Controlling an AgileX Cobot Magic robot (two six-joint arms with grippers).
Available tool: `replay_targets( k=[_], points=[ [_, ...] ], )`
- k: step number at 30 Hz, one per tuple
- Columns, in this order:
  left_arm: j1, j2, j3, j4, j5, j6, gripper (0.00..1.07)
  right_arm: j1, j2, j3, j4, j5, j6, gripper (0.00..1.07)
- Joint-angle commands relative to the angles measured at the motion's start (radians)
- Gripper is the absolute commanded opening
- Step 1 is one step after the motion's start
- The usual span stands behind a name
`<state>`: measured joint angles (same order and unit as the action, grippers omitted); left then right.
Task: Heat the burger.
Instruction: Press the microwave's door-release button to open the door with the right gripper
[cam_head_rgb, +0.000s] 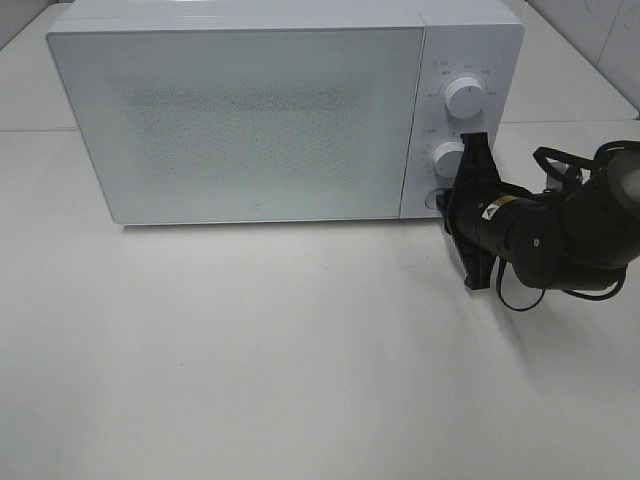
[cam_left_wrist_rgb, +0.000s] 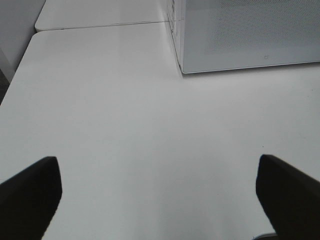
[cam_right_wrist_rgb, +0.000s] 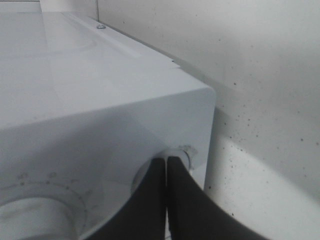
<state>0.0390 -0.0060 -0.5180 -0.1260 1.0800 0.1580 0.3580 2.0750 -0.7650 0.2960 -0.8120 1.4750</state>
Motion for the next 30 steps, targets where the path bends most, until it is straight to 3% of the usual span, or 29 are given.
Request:
replay_targets(
  k=[1, 23, 30],
  points=[
    [0.002, -0.002, -0.001, -0.007, -0.007, 0.002, 0.98, -0.006, -0.001, -0.013, 0.023, -0.042, -0.004, 0.0],
    [0.002, -0.002, -0.001, -0.007, -0.007, 0.002, 0.98, -0.006, -0.001, -0.063, 0.023, -0.26, -0.017, 0.0],
    [0.002, -0.002, -0.001, -0.007, -0.007, 0.002, 0.98, -0.006, 0.005, -0.133, 0.053, -0.347, -0.033, 0.0]
  ],
)
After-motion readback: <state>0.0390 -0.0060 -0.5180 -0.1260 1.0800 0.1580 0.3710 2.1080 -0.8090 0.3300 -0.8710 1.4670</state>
